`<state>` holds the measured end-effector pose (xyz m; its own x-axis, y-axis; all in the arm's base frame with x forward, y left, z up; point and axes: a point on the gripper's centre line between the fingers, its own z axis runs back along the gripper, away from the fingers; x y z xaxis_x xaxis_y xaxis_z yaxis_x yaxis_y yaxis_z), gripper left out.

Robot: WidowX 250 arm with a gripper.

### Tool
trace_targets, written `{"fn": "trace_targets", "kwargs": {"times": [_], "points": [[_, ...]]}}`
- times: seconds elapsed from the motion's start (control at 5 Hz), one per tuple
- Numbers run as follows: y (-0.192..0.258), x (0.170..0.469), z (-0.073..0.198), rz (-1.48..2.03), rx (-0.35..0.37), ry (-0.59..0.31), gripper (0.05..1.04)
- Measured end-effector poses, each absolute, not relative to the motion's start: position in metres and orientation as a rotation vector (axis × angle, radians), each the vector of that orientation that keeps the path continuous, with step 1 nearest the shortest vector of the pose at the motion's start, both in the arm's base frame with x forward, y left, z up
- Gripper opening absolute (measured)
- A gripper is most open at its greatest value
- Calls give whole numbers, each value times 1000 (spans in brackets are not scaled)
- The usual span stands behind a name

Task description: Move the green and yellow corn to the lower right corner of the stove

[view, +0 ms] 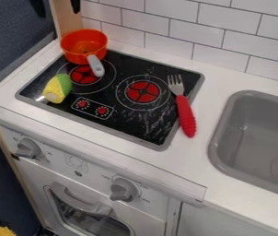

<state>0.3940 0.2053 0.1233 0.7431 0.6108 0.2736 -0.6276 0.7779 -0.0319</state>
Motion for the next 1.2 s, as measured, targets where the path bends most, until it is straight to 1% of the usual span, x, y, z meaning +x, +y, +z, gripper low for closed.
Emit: {"fn": "trace_targets", "kwargs": {"times": [0.2,0.4,0.6,0.8,1.0,1.2], "points": [[204,392,103,682,59,-231,1001],[202,375,91,690,94,-204,1001],[196,360,113,638,107,-242,1001],[185,336,107,540,124,-231,1001],[176,316,90,451,132,-184,1001],[172,301,80,398,156,-147,1001]]}}
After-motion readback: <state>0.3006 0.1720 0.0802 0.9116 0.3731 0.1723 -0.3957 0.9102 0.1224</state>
